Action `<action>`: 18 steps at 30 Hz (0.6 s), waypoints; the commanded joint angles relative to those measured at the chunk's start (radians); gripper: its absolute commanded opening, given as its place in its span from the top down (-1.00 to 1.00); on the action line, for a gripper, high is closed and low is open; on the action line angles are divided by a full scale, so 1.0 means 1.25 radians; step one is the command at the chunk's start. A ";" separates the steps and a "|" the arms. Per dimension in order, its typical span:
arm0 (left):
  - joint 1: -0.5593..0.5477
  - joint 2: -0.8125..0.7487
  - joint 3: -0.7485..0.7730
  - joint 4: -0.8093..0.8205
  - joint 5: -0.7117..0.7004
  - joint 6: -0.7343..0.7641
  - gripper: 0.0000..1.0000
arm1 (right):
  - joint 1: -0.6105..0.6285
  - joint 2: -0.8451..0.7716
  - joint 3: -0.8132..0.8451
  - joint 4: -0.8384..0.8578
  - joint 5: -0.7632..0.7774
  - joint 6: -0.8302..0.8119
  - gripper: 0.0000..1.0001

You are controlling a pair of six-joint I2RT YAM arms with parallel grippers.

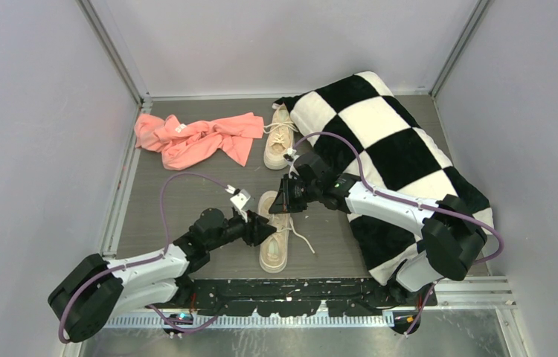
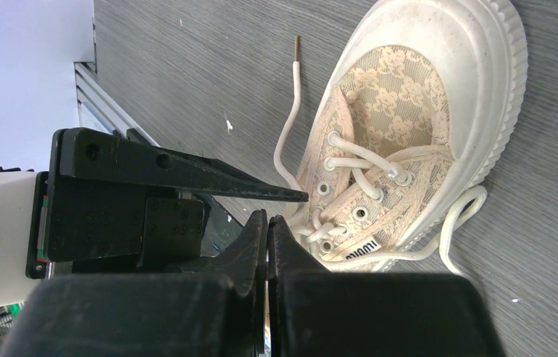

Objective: Tie the shoes
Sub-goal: Fold the shoelace.

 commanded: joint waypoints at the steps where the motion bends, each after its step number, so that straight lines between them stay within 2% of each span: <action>1: -0.001 0.016 0.017 0.087 0.005 -0.001 0.14 | 0.003 -0.023 0.019 0.020 0.002 -0.007 0.99; 13: -0.002 0.053 0.014 0.123 0.004 -0.008 0.50 | 0.003 -0.027 0.014 0.020 0.004 -0.006 0.99; 16: -0.002 0.049 0.010 0.118 -0.003 -0.008 0.65 | 0.002 -0.027 0.014 0.020 0.005 -0.005 0.99; 18: -0.002 0.043 0.008 0.112 -0.010 -0.008 0.82 | 0.003 -0.027 0.014 0.019 0.006 -0.005 0.99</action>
